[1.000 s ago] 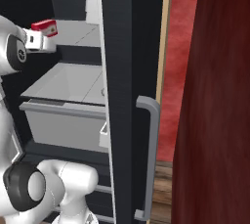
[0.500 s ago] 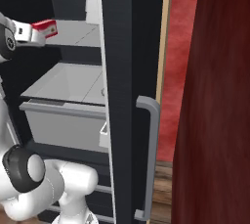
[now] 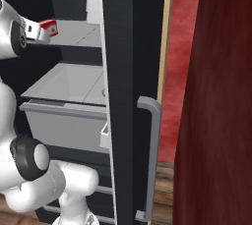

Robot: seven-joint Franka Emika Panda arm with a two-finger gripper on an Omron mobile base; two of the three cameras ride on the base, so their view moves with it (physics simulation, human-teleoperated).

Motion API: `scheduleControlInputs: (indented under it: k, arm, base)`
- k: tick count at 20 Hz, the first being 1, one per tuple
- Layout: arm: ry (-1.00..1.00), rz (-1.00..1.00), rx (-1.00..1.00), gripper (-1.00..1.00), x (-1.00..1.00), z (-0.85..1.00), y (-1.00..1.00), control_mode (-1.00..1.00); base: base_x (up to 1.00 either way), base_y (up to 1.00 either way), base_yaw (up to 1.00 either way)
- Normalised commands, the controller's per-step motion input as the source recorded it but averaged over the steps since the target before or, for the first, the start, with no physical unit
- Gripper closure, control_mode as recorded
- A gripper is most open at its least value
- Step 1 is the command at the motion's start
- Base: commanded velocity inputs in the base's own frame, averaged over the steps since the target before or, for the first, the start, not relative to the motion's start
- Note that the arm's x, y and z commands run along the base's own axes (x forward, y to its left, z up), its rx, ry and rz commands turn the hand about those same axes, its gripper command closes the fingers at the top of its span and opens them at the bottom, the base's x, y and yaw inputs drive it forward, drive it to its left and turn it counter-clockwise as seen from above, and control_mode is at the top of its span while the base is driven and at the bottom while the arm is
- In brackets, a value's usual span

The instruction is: Move the boxed food and garlic from the top shelf to the second highest shelf to make space. Then, place the pitcher from the counter on the cleared top shelf.

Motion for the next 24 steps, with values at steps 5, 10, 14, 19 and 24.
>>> scheduleControlInputs:
  k: [5, 10, 14, 19, 24]
  arm:
    - [-0.01, 0.12, -0.02, -1.0, 0.3, 0.0, 0.25, -1.0]
    - [-0.02, 0.14, -0.11, -1.0, 0.3, 0.0, 0.4, -1.0]
    - [0.0, 0.07, -0.05, -1.0, 0.43, 0.0, 0.13, -1.0]
    - [0.0, 0.0, 0.0, -1.0, 0.33, 0.0, 0.0, -1.0]
    - [-0.03, -0.05, -0.05, -1.0, 0.09, -0.03, 0.23, -1.0]
  base:
    - [0.0, 0.0, 0.0]
    - [0.0, 0.0, 0.0]
    - [0.0, 0.0, 0.0]
    - [0.0, 0.0, 0.0]
    - [0.0, 0.0, 0.0]
